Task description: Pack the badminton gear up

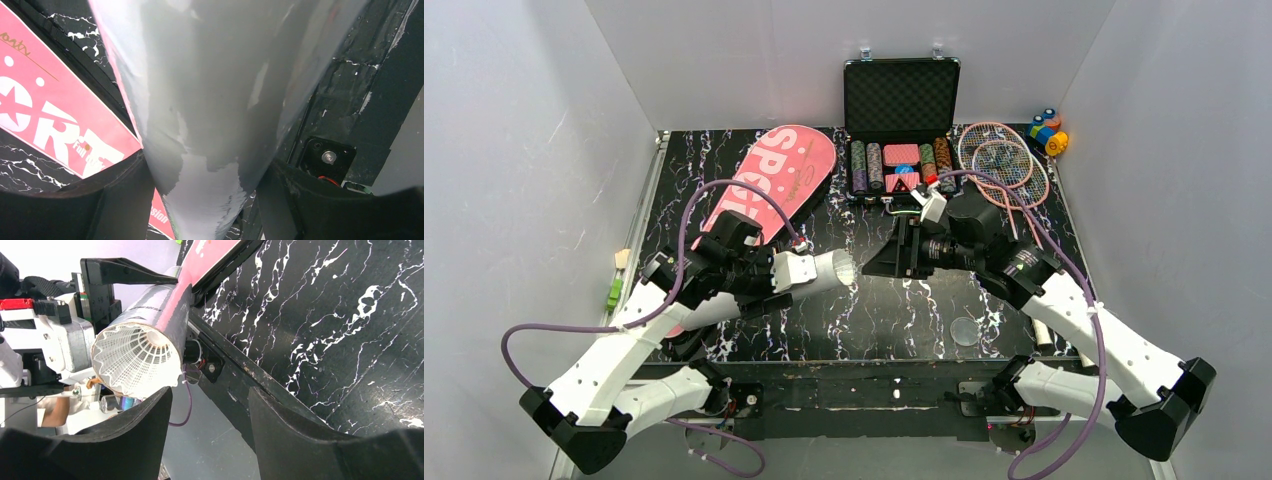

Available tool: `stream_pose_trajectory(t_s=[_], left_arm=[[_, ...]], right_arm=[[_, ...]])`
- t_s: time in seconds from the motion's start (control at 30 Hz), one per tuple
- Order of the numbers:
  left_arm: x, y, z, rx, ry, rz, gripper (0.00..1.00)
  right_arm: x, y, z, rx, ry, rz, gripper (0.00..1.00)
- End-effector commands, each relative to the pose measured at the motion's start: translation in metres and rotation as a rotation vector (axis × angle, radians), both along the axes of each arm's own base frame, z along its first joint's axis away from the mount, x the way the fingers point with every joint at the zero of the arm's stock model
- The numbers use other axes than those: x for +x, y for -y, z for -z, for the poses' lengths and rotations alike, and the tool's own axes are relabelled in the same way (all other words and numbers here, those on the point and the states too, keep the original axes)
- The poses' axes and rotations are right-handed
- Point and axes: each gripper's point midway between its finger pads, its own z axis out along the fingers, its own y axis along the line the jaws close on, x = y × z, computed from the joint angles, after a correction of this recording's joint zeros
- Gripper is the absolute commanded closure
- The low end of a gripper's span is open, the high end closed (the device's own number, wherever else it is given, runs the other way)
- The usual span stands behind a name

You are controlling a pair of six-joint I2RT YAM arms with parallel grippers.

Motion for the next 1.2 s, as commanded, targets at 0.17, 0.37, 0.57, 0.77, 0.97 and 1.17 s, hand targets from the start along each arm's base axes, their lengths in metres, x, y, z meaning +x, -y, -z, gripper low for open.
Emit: stream_pose_trajectory(t_s=[0.17,0.37,0.57,0.77,0.97,1.17], left_arm=[[0.002,0.007,-0.009,-0.046,0.032,0.017,0.76],[0.002,0.008,-0.010,-0.053,0.033,0.018,0.76],[0.000,0.013,-0.016,-0.076,0.021,0.030,0.75],[0.003,0.017,-0.020,-0.096,0.020,0.025,0.75],[0.001,0.017,-0.020,-0.095,0.013,0.023,0.75],[-0.001,0.012,-0.014,-0.080,0.015,0.018,0.75]], right_arm=[[0.000,-0.020,-0.033,0.110,0.033,-0.083,0.34],[0.005,-0.030,-0.020,0.085,0.014,-0.086,0.35],[0.009,-0.037,-0.005,0.018,0.025,-0.072,0.36],[0.006,-0.057,0.012,-0.066,0.047,-0.081,0.36],[0.009,-0.061,0.008,-0.042,0.038,-0.068,0.21],[0.037,-0.006,-0.048,0.097,0.083,0.073,0.16]])
